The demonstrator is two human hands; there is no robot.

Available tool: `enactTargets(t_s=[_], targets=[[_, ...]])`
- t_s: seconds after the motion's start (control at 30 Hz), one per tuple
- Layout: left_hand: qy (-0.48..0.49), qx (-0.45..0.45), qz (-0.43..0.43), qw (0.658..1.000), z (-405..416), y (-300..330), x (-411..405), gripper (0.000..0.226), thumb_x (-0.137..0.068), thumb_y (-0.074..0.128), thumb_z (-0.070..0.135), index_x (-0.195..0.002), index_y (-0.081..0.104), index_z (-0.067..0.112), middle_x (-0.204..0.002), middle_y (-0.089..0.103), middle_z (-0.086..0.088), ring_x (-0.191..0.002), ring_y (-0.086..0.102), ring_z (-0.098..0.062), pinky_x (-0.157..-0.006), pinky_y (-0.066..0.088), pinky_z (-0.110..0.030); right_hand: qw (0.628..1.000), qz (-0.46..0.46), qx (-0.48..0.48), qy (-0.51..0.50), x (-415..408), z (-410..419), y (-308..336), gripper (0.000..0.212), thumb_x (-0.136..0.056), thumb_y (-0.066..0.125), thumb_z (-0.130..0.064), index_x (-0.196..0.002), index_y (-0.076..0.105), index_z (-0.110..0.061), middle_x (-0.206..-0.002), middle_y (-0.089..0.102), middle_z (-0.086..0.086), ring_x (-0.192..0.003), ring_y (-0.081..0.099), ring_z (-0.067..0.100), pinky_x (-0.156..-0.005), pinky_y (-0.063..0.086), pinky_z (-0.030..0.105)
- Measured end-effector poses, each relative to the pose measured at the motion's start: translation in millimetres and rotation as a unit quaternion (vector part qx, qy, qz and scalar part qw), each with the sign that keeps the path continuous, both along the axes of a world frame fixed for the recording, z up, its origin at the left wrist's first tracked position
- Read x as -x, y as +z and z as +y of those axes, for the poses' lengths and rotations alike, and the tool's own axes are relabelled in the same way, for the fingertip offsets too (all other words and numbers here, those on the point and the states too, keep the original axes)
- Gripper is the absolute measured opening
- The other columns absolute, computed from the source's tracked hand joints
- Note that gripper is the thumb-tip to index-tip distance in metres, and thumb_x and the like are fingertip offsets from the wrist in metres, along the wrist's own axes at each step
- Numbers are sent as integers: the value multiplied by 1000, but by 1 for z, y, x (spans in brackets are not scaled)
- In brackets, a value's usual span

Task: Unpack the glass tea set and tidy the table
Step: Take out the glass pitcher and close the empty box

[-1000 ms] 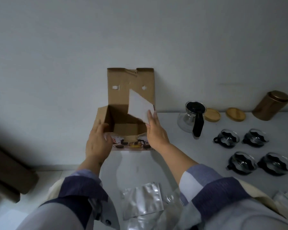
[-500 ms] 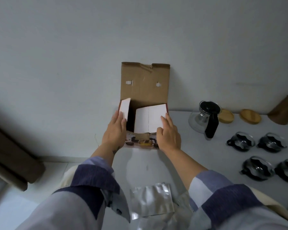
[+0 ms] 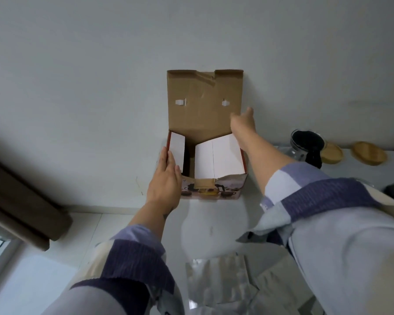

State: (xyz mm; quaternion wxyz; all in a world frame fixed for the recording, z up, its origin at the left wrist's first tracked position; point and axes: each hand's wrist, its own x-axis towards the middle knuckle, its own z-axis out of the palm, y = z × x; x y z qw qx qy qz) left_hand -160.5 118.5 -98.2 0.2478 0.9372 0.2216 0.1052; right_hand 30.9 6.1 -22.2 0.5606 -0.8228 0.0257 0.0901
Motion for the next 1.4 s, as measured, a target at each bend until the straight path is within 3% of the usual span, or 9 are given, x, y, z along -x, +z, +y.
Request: enactTargets(t_s=[0.17, 0.27, 0.33, 0.43, 0.57, 0.67, 0.8, 0.9, 1.4], targets=[[7, 1, 13, 1000, -1, 1, -1, 55, -104, 17, 30, -153, 1, 12, -160, -11, 6, -147, 11, -13, -114, 28, -27, 984, -156, 90, 2, 8, -12, 0, 43, -95, 40, -29, -138, 40, -23, -135, 55, 1, -121, 53, 30, -101, 43, 46], [-5, 23, 24, 999, 3, 7, -5, 55, -104, 19, 30, -153, 1, 11, -160, -11, 5, -147, 11, -15, -115, 25, -28, 968, -213, 129, 11, 24, -23, -4, 40, -100, 35, -31, -138, 41, -18, -127, 57, 7, -117, 56, 30, -97, 46, 46], [-14, 58, 18, 998, 6, 12, -8, 56, -104, 22, 29, -153, 2, 11, -160, -9, 4, -147, 9, -15, -115, 20, -28, 969, -197, 147, 21, 37, -31, -12, 48, -99, 37, -27, -145, 31, -18, -130, 51, 8, -118, 54, 29, -98, 48, 47], [-3, 165, -34, 986, 7, 20, -11, 55, -102, 32, 24, -153, 11, 14, -160, 4, 4, -146, 15, -16, -115, 19, -29, 984, -123, 89, 88, 56, -46, -24, 81, -83, 53, -16, -151, 12, -29, -131, 47, 5, -123, 50, 29, -102, 46, 48], [57, 302, -149, 940, 14, 30, 2, 60, -95, 46, 13, -149, 22, 23, -151, 34, -3, -135, 39, -24, -107, 40, -42, 982, -129, 33, 132, 75, -69, -30, 84, -66, 58, -18, -137, 20, -45, -133, 45, 1, -122, 45, 26, -102, 43, 50], [37, 238, -173, 955, 15, 34, 17, 61, -90, 59, 24, -143, 29, 30, -137, 49, -1, -120, 51, -17, -95, 49, -39, 977, -150, 33, 150, 87, -80, -36, 66, -76, 57, -14, -135, 32, -34, -137, 47, -1, -126, 45, 21, -107, 40, 46], [6, 152, -146, 978, 14, 31, 24, 50, -94, 54, 23, -142, 39, 27, -131, 58, -1, -116, 59, -18, -93, 51, -34, 956, -208, 111, 174, 94, -92, -47, 41, -97, 47, -15, -137, 46, -23, -137, 50, 2, -127, 46, 19, -109, 38, 33], [6, 76, -108, 991, 13, 26, 24, 43, -100, 44, 25, -143, 43, 23, -134, 57, -3, -117, 57, -22, -94, 45, -28, 944, -239, 144, 177, 100, -93, -56, 40, -100, 43, -15, -140, 47, -19, -137, 48, 5, -125, 48, 20, -101, 35, 22], [34, -7, -112, 993, 14, 21, 15, 36, -99, 46, 17, -132, 56, 28, -127, 63, -1, -97, 65, -26, -86, 54, -35, 929, -286, 196, 133, 101, -91, -69, 40, -100, 46, -21, -139, 49, -27, -137, 46, 5, -116, 52, 20, -89, 45, 22]])
